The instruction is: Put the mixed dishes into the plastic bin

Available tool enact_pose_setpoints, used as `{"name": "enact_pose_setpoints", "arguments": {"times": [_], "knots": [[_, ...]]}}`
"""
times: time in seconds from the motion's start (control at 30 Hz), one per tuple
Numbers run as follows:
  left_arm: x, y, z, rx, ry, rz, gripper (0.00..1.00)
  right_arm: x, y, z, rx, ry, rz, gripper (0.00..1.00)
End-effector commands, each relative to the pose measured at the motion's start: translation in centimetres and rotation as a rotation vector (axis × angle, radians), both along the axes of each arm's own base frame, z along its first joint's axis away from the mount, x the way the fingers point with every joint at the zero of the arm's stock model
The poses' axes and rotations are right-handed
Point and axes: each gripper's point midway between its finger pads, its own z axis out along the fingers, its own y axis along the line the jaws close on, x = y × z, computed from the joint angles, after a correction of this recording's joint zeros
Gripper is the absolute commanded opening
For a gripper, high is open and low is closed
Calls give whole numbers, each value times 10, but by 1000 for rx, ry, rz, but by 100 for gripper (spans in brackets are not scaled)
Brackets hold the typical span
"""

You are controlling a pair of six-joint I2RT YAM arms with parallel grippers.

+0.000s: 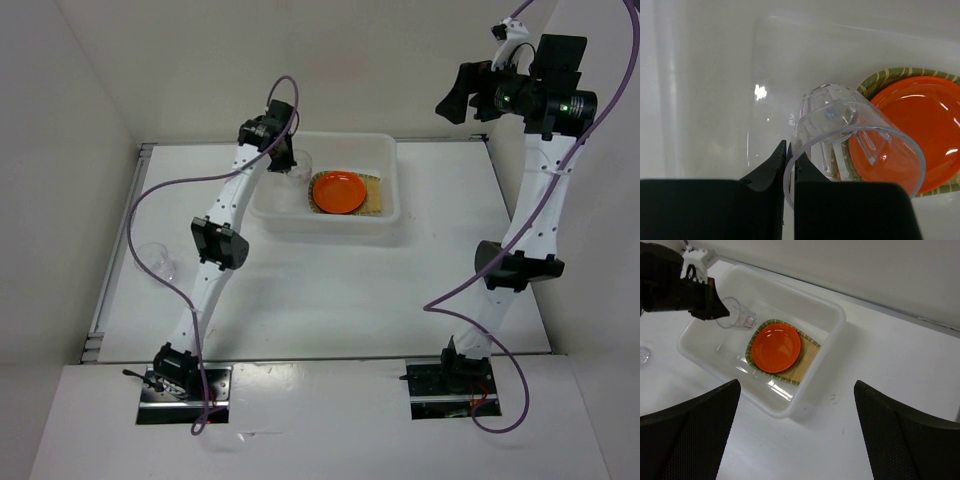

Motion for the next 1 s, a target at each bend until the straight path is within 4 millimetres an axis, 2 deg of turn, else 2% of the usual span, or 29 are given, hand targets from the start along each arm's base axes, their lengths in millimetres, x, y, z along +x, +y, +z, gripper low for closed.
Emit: {"name": "enact_pose_setpoints", "arguments": {"times": [0.0, 0.03, 0.2, 0.27, 0.3, 0.37, 0.4, 0.53, 0.6, 0.67, 0.73, 0.97], "knots": [[6, 9, 2, 52, -40, 80, 0, -20, -7, 25, -3, -56, -35, 99], [7, 14, -7, 81, -30, 97, 0, -20, -7, 25, -3, -56, -35, 99], [9, 22, -17, 86, -25, 195, 1, -26, -9, 30, -5, -66, -44, 99], [15, 32, -15, 71, -37, 228, 1, -25, -9, 27, -3, -57, -44, 99], [18, 31, -16, 63, -43, 235, 1, -25, -9, 27, -3, -57, -44, 99], [25, 37, -28, 18, -23, 241, 1, -28, -12, 31, -5, -66, -53, 99], [28, 40, -27, 6, -28, 244, 1, -28, -12, 31, -5, -66, -53, 99], [33, 34, -42, -37, -8, 219, 4, -21, -18, 23, -2, -47, -63, 99], [35, 31, -41, -54, -11, 208, 4, -22, -17, 26, -3, -55, -63, 99], [34, 31, -48, -50, 1, 208, 5, -19, -17, 22, 2, -46, -54, 99], [34, 29, -54, -54, 12, 203, 8, -19, -17, 22, 3, -46, -54, 99], [39, 30, -51, -80, 1, 208, 23, -13, -20, 17, 8, -36, -55, 99]]}}
